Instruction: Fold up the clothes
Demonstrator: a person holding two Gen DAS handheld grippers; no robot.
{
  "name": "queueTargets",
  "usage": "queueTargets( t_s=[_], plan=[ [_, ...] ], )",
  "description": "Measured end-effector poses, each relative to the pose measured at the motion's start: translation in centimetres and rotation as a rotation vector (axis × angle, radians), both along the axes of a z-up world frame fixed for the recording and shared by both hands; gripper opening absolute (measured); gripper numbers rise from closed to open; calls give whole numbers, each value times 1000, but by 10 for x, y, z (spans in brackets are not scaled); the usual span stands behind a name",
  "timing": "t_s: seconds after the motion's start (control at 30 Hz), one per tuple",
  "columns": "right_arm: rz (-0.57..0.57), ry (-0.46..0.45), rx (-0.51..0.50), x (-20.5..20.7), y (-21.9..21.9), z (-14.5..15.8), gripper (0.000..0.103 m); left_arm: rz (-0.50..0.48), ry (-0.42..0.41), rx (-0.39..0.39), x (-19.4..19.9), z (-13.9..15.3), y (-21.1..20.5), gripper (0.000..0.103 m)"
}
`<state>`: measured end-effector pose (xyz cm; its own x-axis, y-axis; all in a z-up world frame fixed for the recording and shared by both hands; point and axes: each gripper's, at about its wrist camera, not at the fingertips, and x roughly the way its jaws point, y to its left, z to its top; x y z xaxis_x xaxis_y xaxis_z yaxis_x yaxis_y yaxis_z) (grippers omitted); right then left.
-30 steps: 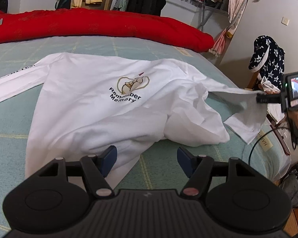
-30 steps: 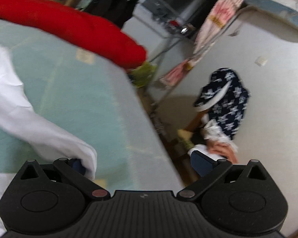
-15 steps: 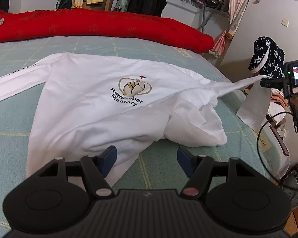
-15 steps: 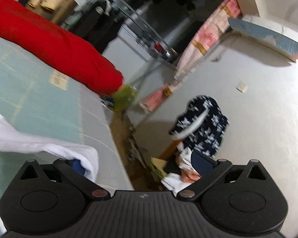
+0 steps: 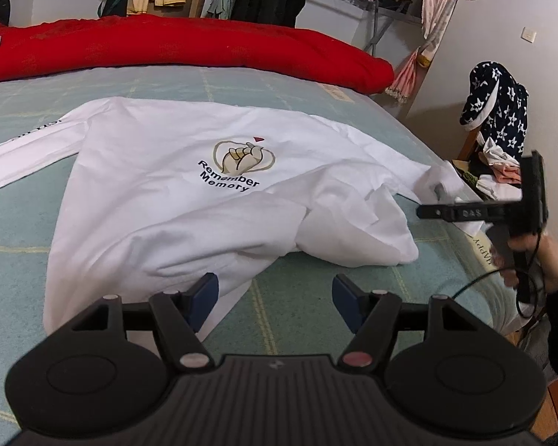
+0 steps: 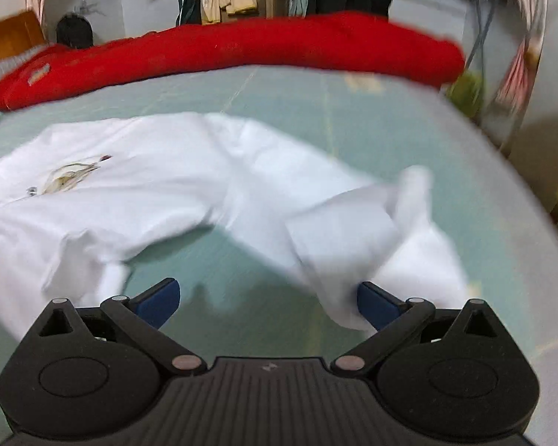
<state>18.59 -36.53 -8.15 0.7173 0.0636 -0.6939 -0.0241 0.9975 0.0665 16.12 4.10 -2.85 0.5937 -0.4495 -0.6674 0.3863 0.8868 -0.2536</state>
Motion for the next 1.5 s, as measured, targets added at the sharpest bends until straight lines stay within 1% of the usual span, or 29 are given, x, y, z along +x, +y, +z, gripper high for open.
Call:
queueTargets(
  t_s=[0.2, 0.27, 0.37, 0.43, 0.5, 0.63, 0.67, 0.73, 0.8, 0.83, 0.87, 0.97, 1.03, 1.17, 1.23, 1.33, 1.43, 1.5],
  plan=[
    [-96, -64, 107, -44, -28, 3, 103, -2, 11, 3, 3, -3, -2, 68],
    [-139, -79, 24, -55, -34, 3, 103, -12, 16, 2, 4, -5, -6, 68],
    [-183, -48, -92, -56, -44, -4, 103, -24, 20, 3, 4, -6, -12, 68],
    [-203, -53, -87, -59, -57, -6, 103, -30, 19, 3, 3, -6, -15, 68],
    [-232, -82, -19, -61, -71, -3, 103, -40, 15, 7, 1, -5, -17, 68],
    [-279, -152, 157, -67, -99, 6, 103, -38, 13, 18, 2, -3, -20, 68],
    [-287, -160, 219, -65, -107, 5, 103, -37, 15, 18, 2, -3, -21, 68],
    [-302, -157, 381, -63, -123, -2, 103, -37, 20, 18, 4, -4, -23, 68],
    [-299, -140, 536, -55, -135, -14, 103, -38, 26, 18, 4, -5, -25, 68],
    [-293, -134, 587, -50, -136, -19, 103, -40, 27, 18, 4, -5, -26, 68],
    [-286, -128, 633, -44, -137, -23, 103, -43, 28, 18, 3, -5, -28, 68],
    [-279, -141, 704, -28, -129, -27, 103, -47, 27, 19, 2, -4, -29, 68],
    [-246, -161, 707, -20, -119, -21, 103, -45, 27, 20, 1, -4, -29, 68],
    [-118, -205, 645, -6, -81, -3, 103, -39, 34, 20, 1, -6, -29, 68],
    [-28, -182, 632, 3, -59, -1, 103, -41, 35, 18, 1, -6, -30, 68],
    [41, -122, 581, 12, -30, -7, 103, -44, 31, 13, -1, -5, -28, 68],
    [55, -89, 549, 9, -17, -13, 103, -38, 26, 10, -2, -4, -24, 68],
    [28, -97, 574, -2, -25, -15, 103, -28, 29, 8, -1, -5, -20, 68]
  ],
)
